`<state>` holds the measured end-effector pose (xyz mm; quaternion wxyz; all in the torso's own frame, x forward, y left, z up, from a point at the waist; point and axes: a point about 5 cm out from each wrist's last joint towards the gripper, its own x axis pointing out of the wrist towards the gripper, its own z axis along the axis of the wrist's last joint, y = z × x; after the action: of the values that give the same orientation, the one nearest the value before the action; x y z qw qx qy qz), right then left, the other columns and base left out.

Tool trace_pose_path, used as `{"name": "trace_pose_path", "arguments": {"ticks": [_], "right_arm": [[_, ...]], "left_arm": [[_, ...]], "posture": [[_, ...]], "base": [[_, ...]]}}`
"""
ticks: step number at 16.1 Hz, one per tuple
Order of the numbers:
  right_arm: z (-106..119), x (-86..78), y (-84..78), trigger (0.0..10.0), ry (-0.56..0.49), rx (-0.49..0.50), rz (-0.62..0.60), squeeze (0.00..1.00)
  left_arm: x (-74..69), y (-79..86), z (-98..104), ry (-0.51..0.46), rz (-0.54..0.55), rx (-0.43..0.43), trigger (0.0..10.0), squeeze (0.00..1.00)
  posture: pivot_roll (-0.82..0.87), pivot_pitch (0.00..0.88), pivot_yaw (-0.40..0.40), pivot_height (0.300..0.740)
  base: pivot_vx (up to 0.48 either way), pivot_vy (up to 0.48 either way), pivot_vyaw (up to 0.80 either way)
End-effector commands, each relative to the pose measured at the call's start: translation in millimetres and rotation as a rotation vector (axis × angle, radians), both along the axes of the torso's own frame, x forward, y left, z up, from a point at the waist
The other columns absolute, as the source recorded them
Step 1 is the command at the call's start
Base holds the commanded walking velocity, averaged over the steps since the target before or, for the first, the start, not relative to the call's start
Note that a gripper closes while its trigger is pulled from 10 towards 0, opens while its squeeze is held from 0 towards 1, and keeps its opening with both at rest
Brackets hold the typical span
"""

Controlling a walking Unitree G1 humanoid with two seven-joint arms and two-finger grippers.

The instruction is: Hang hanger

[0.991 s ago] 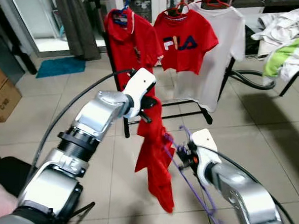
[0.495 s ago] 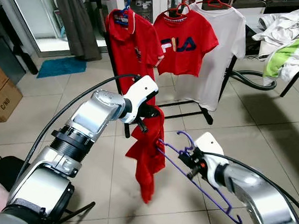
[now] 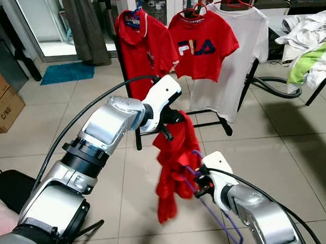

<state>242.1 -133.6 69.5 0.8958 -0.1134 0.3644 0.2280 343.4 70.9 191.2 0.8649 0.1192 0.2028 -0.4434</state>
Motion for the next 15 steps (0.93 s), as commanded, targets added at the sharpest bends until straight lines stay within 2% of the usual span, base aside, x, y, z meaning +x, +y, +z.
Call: {"name": "trace_pose_path", "arguments": {"ticks": [1,3,5,6,7,9,11,13,15], "right_arm": [[-2.3,3.1,-11.6,10.0,0.000,-0.017,-0.094,0.00],[2.2,12.7,-32.2,10.0,-0.049,0.042,-0.321,0.00],[7.3,16.4,-41.5,10.0,-0.070,0.103,-0.421,0.00],[13.3,20.2,-51.8,10.0,-0.083,0.198,-0.546,0.00],[15.1,20.7,-55.1,10.0,-0.048,0.265,-0.610,0.00],[16.8,18.6,-42.7,10.0,0.022,0.378,-0.565,0.00],[16.4,17.5,-40.7,10.0,0.010,0.333,-0.537,0.00],[21.3,18.1,-41.9,10.0,-0.009,0.372,-0.587,0.00],[26.1,10.9,-41.6,10.0,0.016,0.347,-0.542,0.00]], "left_arm": [[3.9,6.3,17.0,-0.044,0.030,-0.021,0.0,0.00],[3.5,10.9,19.7,-0.058,0.048,-0.008,0.0,0.00],[3.3,13.8,18.2,-0.065,0.059,0.005,0.0,0.00],[2.4,15.6,14.3,-0.072,0.067,0.022,0.0,0.00],[2.1,15.7,12.0,-0.079,0.074,0.026,0.0,0.00],[3.1,8.9,15.1,-0.092,0.087,-0.022,0.0,0.00],[3.2,6.4,16.6,-0.089,0.089,-0.044,0.0,0.00],[1.4,7.4,11.3,-0.070,0.103,-0.050,0.0,0.00],[2.2,13.1,5.3,-0.057,0.144,-0.049,0.0,0.00]], "posture": [[-0.02,0.000,0.129,0.740],[-0.02,0.000,0.124,0.740],[-0.02,0.000,0.123,0.740],[-0.03,0.000,0.121,0.740],[-0.03,0.000,0.121,0.740],[-0.04,0.000,0.109,0.740],[-0.04,0.000,0.105,0.740],[-0.05,0.000,0.099,0.740],[-0.06,0.000,0.097,0.740]], "base": [[0.000,0.000,0.00],[0.000,0.000,0.00],[0.000,0.000,0.00],[0.000,0.000,0.00],[0.000,0.000,0.00],[0.000,0.000,0.00],[0.000,0.000,0.00],[0.000,0.000,0.00],[0.000,0.000,0.00]]}}
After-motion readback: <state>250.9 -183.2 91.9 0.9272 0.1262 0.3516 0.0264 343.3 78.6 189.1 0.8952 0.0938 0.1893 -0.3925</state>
